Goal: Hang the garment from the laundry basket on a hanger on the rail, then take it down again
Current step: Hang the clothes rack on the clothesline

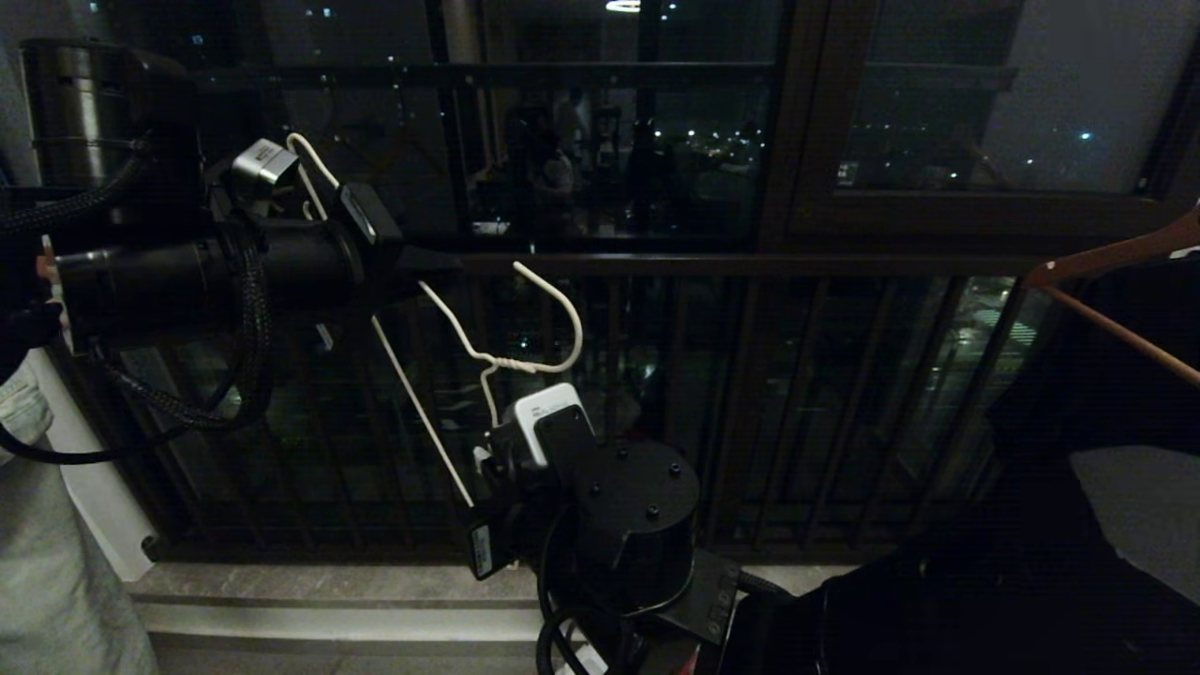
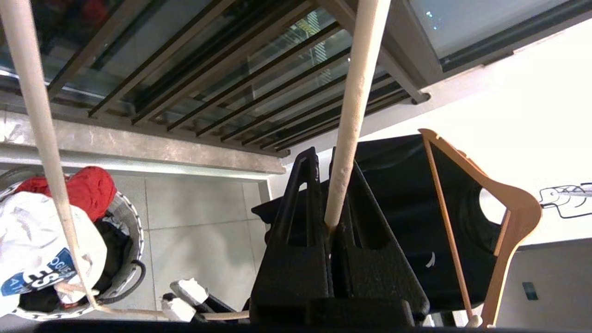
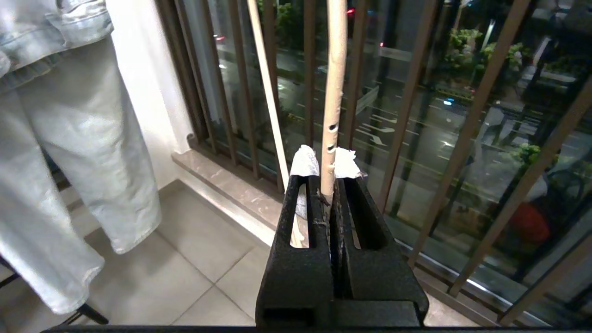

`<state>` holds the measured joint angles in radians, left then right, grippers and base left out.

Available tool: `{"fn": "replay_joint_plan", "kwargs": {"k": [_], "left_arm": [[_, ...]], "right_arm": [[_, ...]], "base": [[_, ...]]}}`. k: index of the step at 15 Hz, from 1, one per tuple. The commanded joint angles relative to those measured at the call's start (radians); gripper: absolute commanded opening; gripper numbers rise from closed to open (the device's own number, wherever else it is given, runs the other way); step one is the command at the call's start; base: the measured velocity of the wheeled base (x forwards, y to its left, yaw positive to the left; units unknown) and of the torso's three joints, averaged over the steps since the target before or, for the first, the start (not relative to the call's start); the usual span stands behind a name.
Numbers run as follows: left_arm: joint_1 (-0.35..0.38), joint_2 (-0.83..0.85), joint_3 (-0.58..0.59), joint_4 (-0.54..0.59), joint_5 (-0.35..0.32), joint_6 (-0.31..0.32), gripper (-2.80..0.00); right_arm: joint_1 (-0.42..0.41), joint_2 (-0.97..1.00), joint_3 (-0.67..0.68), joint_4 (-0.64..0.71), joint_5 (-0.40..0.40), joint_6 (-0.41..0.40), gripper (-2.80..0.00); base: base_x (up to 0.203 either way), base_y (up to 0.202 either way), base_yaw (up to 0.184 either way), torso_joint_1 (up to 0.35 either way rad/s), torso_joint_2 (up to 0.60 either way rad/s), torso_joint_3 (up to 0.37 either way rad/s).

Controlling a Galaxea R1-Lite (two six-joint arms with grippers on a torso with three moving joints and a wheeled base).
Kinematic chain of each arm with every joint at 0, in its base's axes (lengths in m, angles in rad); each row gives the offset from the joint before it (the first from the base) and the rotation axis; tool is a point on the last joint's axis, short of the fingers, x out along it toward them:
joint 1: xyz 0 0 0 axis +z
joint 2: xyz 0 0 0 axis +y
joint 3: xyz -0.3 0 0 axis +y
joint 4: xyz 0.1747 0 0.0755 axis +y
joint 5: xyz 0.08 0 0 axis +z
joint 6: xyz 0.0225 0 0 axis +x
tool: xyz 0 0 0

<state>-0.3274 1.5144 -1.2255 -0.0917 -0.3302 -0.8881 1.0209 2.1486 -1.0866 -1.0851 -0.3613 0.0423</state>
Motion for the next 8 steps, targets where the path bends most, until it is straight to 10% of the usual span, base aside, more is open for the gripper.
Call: {"fn": "replay_joint_plan", "kwargs": {"k": [1,6,7,8], "left_arm": [[0.002,0.018,0.0,0.001,-0.003,-0.003,-2.8],[0.016,0.023,0.001,0.001,-0.003,0.003,-2.8],[0.016,0.023,0.001,0.001,-0.003,0.005,0.0],[0.016,0.023,0.001,0.001,-0.003,0.006,0.0]], "right_arm": [[0.001,-0.007,0.001,-0.01,-0.002,0.001,-2.8],[0.004,-0.007,0.002,-0.012,-0.002,-0.001,-2.8],[0.004,-0.007,0.002,-0.012,-0.002,0.0,-2.8],[0.004,-0.007,0.002,-0.013,-0.002,0.001,-2.8]], "base": [[0.0,0.0,0.0,0.0,0.0,0.0],[0.0,0.0,0.0,0.0,0.0,0.0],[0.0,0.0,0.0,0.0,0.0,0.0],[0.0,0.0,0.0,0.0,0.0,0.0]]}}
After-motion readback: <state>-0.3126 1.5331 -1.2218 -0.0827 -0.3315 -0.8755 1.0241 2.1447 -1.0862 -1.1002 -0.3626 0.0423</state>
